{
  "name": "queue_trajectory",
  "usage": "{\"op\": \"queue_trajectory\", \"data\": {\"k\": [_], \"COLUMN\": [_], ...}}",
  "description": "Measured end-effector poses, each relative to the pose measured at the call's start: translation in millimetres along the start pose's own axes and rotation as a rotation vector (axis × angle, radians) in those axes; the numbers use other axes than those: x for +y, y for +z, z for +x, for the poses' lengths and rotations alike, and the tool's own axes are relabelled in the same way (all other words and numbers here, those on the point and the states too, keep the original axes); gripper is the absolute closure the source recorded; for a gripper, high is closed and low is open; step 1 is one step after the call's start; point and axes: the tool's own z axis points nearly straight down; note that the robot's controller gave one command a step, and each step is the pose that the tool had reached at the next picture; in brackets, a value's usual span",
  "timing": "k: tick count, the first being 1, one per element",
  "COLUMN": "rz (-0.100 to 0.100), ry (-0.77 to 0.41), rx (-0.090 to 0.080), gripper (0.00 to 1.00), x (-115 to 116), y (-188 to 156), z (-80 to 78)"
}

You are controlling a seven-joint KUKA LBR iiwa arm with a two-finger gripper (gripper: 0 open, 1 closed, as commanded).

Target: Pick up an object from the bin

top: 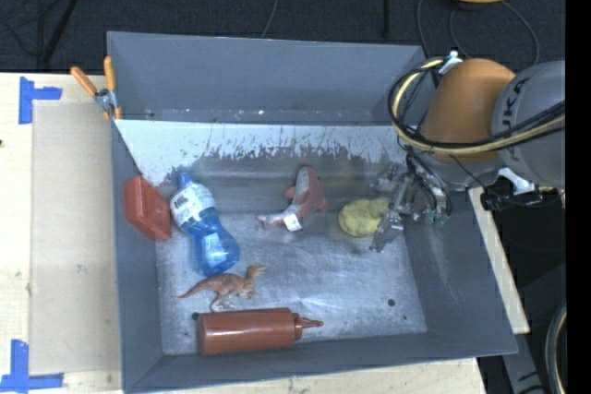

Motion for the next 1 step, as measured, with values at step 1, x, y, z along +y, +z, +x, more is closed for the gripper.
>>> {"op": "queue_trajectory", "data": {"k": [1], "rz": [0.001], "ry": [-0.205], "rx": [-0.003], "gripper": [0.00], "x": [-8.8], "y": [22.9], "z": [-9.0]}}
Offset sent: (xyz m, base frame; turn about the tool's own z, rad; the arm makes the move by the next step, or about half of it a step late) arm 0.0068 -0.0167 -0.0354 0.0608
